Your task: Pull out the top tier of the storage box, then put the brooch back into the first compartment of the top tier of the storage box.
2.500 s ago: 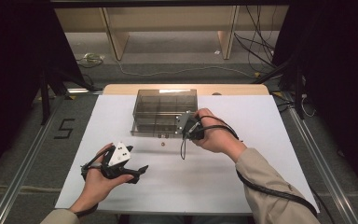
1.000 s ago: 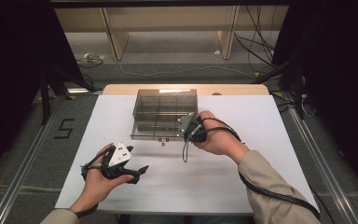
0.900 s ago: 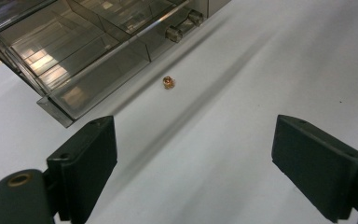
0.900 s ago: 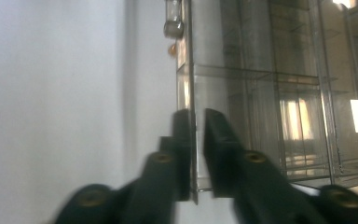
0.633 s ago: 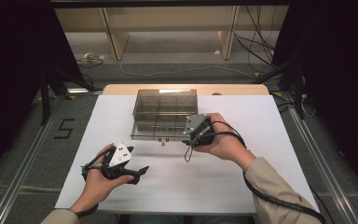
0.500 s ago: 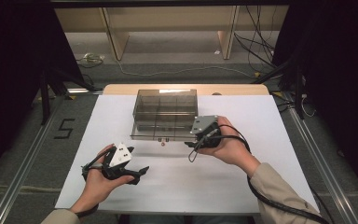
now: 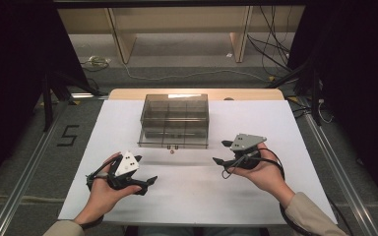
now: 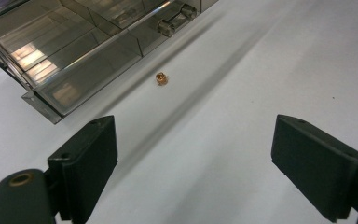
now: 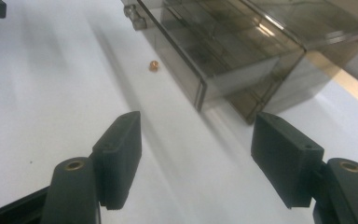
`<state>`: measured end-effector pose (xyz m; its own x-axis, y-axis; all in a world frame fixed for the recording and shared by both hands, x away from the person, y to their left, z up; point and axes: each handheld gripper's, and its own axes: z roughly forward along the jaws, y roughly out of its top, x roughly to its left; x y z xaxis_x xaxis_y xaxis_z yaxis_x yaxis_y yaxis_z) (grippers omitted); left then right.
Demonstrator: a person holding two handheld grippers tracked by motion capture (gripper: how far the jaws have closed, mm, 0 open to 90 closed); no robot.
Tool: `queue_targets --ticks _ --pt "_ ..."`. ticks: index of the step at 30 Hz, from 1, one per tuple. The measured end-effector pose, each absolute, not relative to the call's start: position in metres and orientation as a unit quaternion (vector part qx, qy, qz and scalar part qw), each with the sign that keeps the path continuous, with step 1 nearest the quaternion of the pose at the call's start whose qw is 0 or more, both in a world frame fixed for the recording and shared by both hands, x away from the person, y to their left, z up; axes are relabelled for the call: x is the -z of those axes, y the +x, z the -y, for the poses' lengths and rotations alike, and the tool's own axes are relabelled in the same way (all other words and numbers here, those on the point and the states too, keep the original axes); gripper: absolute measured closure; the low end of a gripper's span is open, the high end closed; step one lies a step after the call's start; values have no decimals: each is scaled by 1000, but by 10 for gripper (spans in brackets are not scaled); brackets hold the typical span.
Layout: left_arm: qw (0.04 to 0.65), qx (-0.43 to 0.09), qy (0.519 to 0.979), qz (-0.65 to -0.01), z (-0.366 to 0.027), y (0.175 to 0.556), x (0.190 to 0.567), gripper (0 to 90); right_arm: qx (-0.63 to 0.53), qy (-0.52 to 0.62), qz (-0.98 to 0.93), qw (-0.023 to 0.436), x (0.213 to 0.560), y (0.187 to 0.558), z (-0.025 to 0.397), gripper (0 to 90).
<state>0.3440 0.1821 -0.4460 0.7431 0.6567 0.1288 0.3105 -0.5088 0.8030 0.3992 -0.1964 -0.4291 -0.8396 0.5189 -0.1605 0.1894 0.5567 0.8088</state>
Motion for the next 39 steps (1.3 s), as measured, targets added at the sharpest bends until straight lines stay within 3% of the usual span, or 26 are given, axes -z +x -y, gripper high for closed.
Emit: queue_targets --ticks 18,24,32,39 --pt "410 -180 839 -309 -165 348 452 162 -466 263 -822 195 437 370 237 323" --pt "394 -174 831 -351 -150 362 462 191 -463 275 -819 198 440 358 251 322" --pt "380 -212 797 -419 -129 388 481 278 -467 280 -816 196 440 353 257 322" --pt "367 -247 775 -451 -111 399 497 301 -469 280 -815 194 441 353 257 322"
